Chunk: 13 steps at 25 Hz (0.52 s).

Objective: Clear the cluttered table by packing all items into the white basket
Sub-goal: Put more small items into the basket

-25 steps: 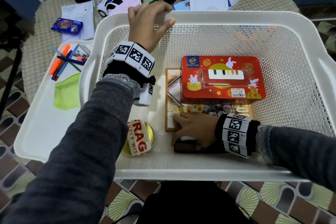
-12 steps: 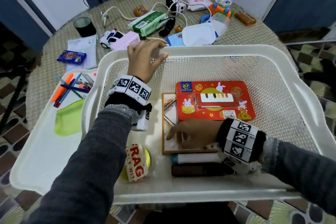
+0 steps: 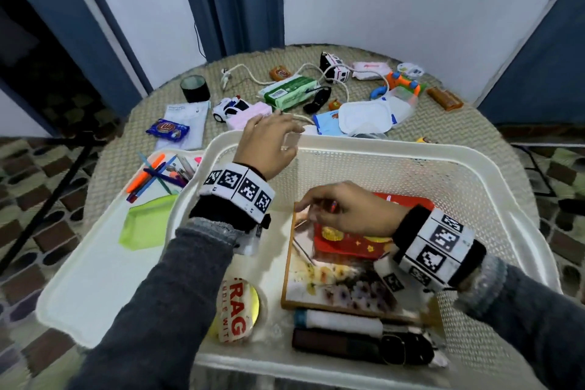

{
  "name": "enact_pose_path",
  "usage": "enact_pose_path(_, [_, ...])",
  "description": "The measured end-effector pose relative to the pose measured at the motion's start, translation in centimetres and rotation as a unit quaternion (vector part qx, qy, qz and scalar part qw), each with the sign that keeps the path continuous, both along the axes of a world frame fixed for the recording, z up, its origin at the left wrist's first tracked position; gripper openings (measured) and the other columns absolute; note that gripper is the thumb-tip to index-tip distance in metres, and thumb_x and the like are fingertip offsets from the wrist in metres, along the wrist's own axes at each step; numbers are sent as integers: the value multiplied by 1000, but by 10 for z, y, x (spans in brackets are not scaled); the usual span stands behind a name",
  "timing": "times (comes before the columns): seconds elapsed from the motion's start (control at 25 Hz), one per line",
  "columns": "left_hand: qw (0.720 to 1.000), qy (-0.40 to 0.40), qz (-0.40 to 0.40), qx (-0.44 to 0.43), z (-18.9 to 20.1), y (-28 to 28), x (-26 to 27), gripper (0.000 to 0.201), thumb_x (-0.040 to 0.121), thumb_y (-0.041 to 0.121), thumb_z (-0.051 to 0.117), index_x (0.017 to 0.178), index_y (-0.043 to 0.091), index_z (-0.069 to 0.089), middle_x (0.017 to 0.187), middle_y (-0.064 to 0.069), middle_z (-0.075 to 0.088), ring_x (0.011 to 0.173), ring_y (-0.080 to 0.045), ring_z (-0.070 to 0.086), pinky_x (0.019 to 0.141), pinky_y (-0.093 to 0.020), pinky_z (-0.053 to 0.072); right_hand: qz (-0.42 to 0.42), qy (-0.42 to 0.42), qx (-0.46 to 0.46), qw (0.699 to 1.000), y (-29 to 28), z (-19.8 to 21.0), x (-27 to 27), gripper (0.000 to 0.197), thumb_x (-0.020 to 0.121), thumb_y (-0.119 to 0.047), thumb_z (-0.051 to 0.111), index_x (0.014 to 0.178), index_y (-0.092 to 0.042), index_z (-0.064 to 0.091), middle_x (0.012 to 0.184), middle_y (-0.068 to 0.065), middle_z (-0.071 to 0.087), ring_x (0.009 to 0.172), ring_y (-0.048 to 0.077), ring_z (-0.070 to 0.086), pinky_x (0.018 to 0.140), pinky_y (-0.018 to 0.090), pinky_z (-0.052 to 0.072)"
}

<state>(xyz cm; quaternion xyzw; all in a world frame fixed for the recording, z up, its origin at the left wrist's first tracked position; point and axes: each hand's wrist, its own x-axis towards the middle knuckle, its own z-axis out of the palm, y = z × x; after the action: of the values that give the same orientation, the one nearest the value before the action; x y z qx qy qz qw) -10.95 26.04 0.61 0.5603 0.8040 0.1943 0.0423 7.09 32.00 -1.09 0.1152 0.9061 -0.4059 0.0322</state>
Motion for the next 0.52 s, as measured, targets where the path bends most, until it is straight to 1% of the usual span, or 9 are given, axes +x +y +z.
enact_pose_path(0.08, [999, -23, 23, 9, 25, -15, 1, 30, 92, 26, 56, 121, 23, 60, 136, 3, 54, 129, -17, 43, 107, -32, 26, 0, 31, 2, 1000, 5, 14, -11, 23, 91, -7, 59, 110, -16, 67, 89, -4, 69, 76, 3, 62, 67, 9, 41])
enact_pose_path(0.16, [997, -52, 53, 30, 46, -38, 3, 29, 91, 27, 58, 118, 22, 62, 129, 3, 59, 122, -18, 50, 103, -35, 36, -4, 55, -4, 998, 4, 26, -23, 23, 90, -5, 59, 108, -16, 68, 84, -8, 66, 73, 2, 59, 66, 10, 41])
enact_pose_path(0.2, [995, -58, 67, 36, 52, -49, 1, 28, 90, 28, 58, 117, 23, 63, 127, 3, 60, 120, -18, 51, 101, -36, 39, -13, 68, -6, 998, 3, 29, -29, 22, 90, -4, 59, 106, -16, 68, 84, -6, 66, 70, 2, 57, 65, 10, 42])
enact_pose_path(0.28, [991, -61, 112, 48, 65, -80, -6, 25, 89, 30, 59, 112, 25, 65, 121, 4, 62, 115, -18, 53, 96, -37, 42, -26, 95, -8, 995, -6, 38, -46, 22, 88, -3, 58, 103, -16, 68, 84, 3, 68, 62, 2, 56, 60, 11, 42])
enact_pose_path(0.36, [979, -81, 167, 80, 72, -115, -16, 21, 88, 27, 61, 108, 25, 67, 112, 5, 64, 104, -14, 56, 85, -27, 42, -38, 116, -36, 992, -20, 49, -68, 23, 87, 1, 55, 101, -14, 66, 84, 10, 69, 55, 2, 55, 53, 10, 40])
enact_pose_path(0.4, [972, -90, 195, 92, 73, -135, -22, 21, 89, 23, 61, 108, 22, 68, 107, 5, 64, 98, -12, 55, 78, -21, 38, -40, 123, -55, 990, -29, 55, -79, 24, 87, 3, 53, 100, -12, 66, 84, 13, 69, 55, 5, 56, 50, 11, 41])
enact_pose_path(0.44, [966, -96, 219, 99, 73, -156, -27, 21, 89, 20, 61, 109, 19, 69, 104, 5, 64, 94, -13, 56, 72, -17, 35, -39, 129, -72, 988, -39, 62, -91, 24, 87, 4, 52, 100, -12, 65, 84, 14, 69, 56, 9, 58, 49, 13, 42])
enact_pose_path(0.48, [960, -103, 237, 107, 71, -178, -31, 21, 88, 18, 62, 108, 17, 69, 102, 5, 64, 94, -16, 59, 69, -15, 36, -37, 132, -89, 987, -50, 68, -103, 24, 86, 4, 52, 100, -12, 65, 84, 15, 69, 58, 13, 59, 49, 17, 44])
enact_pose_path(0.52, [955, -115, 250, 112, 67, -196, -34, 21, 88, 17, 63, 108, 16, 69, 101, 4, 65, 96, -19, 61, 71, -16, 41, -37, 136, -105, 984, -59, 73, -114, 24, 86, 3, 52, 100, -12, 65, 84, 15, 69, 59, 17, 60, 49, 19, 45])
